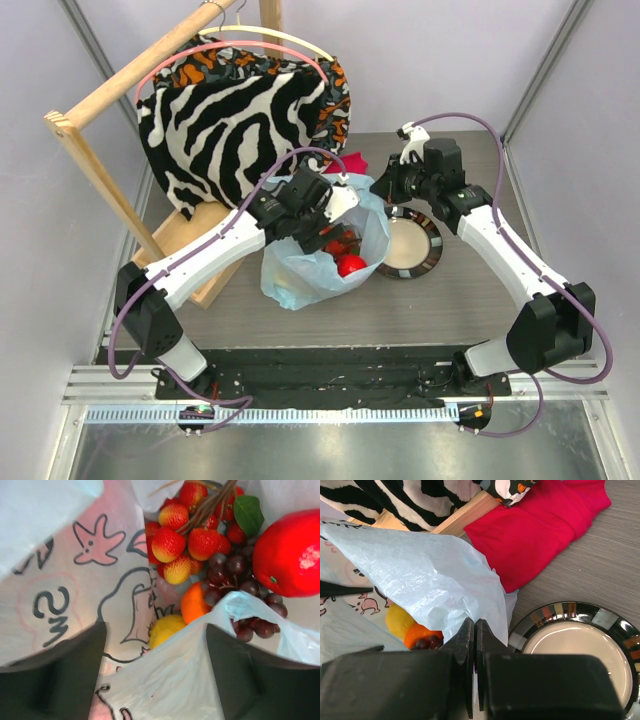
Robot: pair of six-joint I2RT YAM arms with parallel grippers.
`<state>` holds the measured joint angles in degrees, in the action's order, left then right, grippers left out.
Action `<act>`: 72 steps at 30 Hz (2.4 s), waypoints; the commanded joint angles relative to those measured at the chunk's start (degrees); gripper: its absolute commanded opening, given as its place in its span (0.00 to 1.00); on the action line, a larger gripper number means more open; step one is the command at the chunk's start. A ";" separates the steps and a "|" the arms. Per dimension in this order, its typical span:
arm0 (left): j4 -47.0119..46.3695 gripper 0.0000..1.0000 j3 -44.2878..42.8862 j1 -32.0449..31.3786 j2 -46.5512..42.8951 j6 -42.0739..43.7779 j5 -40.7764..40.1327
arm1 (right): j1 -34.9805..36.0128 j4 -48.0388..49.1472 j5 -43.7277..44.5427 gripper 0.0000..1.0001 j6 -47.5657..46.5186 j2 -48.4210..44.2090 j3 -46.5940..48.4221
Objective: Place the fruits into the plastic bag
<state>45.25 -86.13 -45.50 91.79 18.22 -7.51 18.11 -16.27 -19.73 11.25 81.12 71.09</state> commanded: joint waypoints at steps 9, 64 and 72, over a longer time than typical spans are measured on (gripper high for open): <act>-3.47 0.00 3.31 -0.30 -5.10 -1.26 -10.76 | -0.79 4.58 3.63 0.01 1.85 -2.02 0.89; -21.00 0.70 20.82 10.16 -16.91 -46.52 8.47 | 46.32 20.92 86.26 0.79 -49.39 2.81 -15.72; -22.58 0.07 21.09 12.71 -18.22 -46.17 11.10 | 40.52 28.66 86.35 0.15 -53.17 2.56 -13.00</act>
<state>26.09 -64.86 -34.17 75.85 -28.16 0.73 61.25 5.41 63.81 -39.79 85.17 55.29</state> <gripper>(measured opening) 0.157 0.261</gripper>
